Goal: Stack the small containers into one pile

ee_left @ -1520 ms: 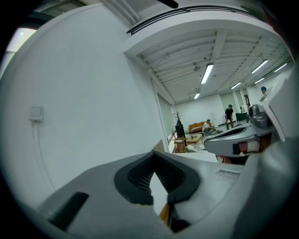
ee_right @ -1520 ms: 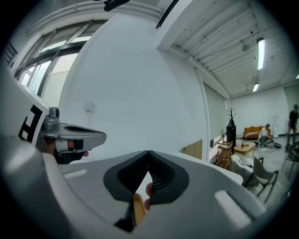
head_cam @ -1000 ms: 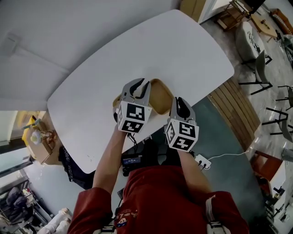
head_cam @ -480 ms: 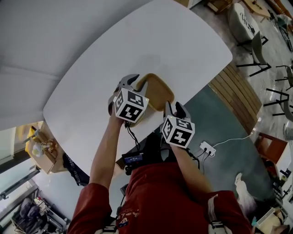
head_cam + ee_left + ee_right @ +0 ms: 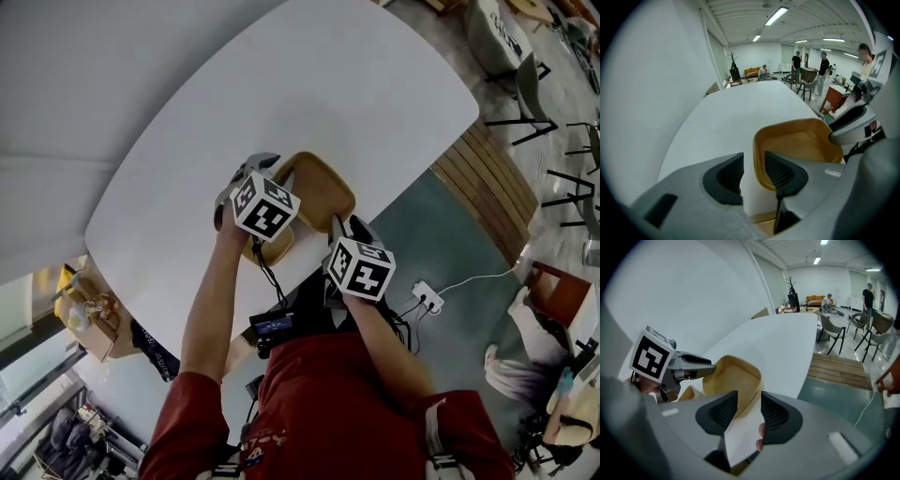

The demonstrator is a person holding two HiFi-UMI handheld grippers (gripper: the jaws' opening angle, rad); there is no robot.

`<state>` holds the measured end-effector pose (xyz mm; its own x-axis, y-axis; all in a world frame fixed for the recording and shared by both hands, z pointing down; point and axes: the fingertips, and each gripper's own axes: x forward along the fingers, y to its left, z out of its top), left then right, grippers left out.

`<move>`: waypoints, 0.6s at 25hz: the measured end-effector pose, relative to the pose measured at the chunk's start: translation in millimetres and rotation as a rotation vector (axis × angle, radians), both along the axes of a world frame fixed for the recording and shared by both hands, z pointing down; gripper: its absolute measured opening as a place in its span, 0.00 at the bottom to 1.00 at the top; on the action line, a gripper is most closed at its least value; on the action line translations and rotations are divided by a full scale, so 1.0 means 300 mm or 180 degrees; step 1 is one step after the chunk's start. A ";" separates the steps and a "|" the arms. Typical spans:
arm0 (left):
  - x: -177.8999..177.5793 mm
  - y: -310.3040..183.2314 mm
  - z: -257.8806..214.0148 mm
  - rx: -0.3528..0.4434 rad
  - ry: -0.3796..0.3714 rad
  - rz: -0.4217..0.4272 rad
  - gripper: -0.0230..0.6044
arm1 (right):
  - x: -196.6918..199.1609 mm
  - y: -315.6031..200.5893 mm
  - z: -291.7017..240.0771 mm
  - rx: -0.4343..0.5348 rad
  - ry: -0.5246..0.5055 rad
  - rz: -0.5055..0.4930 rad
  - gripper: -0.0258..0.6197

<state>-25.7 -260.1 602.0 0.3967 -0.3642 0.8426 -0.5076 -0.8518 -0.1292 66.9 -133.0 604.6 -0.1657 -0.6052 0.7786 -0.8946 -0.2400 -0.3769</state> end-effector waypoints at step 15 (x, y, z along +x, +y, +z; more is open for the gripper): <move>-0.017 0.025 0.048 -0.0193 -0.0140 0.0011 0.11 | 0.017 -0.024 0.013 -0.0009 0.0026 -0.0004 0.18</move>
<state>-30.9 -252.5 616.3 0.3598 -0.3107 0.8798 -0.4997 -0.8604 -0.0995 72.0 -140.1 608.5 -0.1601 -0.6028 0.7817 -0.8980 -0.2398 -0.3689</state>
